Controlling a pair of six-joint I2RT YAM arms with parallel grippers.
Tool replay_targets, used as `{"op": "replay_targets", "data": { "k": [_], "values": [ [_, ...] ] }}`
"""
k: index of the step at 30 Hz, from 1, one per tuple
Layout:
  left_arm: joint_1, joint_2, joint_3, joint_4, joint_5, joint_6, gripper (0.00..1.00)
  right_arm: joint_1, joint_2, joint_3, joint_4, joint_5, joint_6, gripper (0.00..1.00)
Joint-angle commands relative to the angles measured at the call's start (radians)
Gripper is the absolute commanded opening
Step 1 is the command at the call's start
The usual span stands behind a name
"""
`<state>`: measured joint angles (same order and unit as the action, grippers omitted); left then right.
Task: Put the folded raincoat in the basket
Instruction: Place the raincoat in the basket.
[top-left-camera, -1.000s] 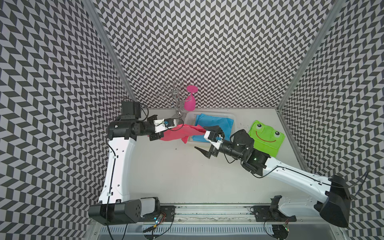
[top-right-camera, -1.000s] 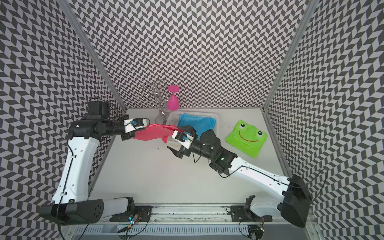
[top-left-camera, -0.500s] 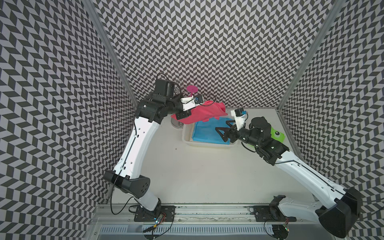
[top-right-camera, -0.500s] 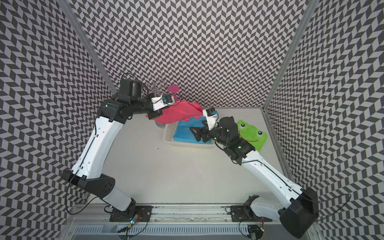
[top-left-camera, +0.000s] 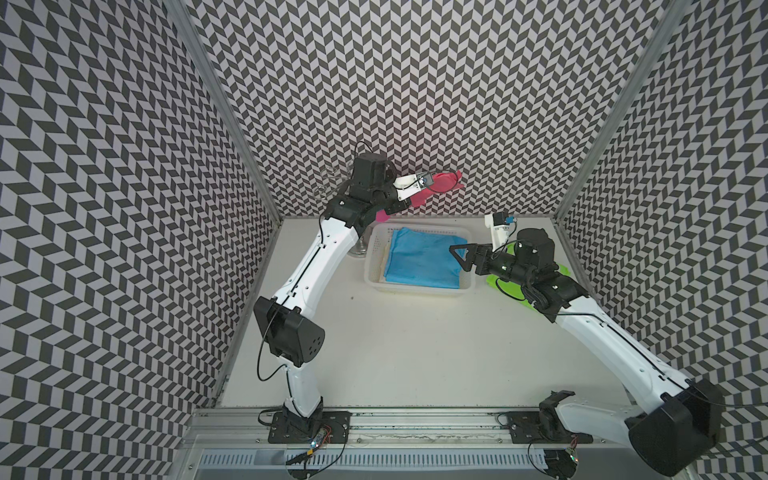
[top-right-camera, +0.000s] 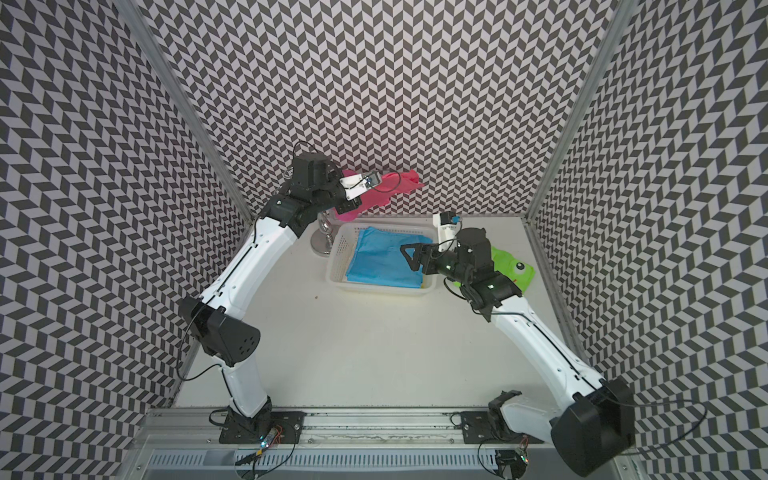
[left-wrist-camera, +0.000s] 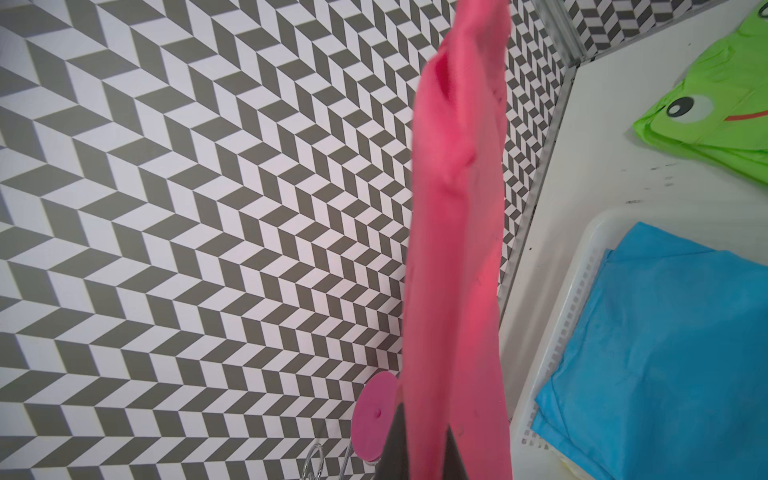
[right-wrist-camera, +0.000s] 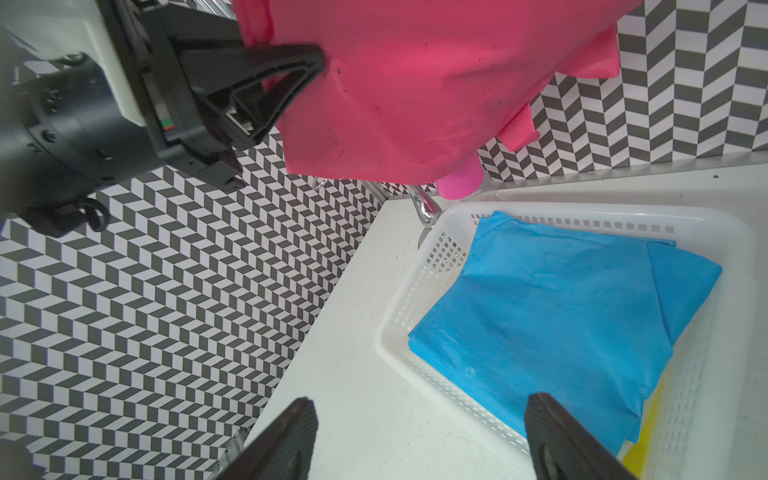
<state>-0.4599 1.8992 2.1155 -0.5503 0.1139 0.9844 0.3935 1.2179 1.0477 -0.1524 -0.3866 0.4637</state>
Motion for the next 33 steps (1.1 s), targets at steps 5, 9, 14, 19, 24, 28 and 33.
{"op": "replay_targets", "data": {
  "k": [5, 9, 14, 19, 24, 28, 33],
  "values": [
    [-0.025, 0.079, 0.019, 0.158, -0.095, 0.046, 0.00, -0.066, -0.027, -0.062, 0.056, -0.045, 0.018, 0.82],
    [-0.035, 0.096, -0.023, 0.196, -0.117, 0.049, 0.00, -0.088, -0.032, -0.084, 0.059, -0.057, 0.016, 0.82],
    [-0.057, 0.076, -0.103, 0.212, -0.103, 0.054, 0.00, -0.097, -0.041, -0.115, 0.087, -0.079, 0.019, 0.82],
    [-0.085, 0.045, -0.198, 0.256, -0.122, 0.076, 0.00, -0.105, -0.052, -0.143, 0.123, -0.091, 0.031, 0.82],
    [-0.098, 0.049, -0.252, 0.298, -0.155, 0.094, 0.00, -0.114, -0.053, -0.156, 0.137, -0.096, 0.035, 0.82],
    [-0.098, 0.068, -0.300, 0.391, -0.206, 0.134, 0.00, -0.119, -0.049, -0.165, 0.148, -0.108, 0.035, 0.81],
    [-0.096, 0.092, -0.324, 0.451, -0.221, 0.175, 0.00, -0.123, -0.047, -0.170, 0.152, -0.120, 0.031, 0.81]
  ]
}}
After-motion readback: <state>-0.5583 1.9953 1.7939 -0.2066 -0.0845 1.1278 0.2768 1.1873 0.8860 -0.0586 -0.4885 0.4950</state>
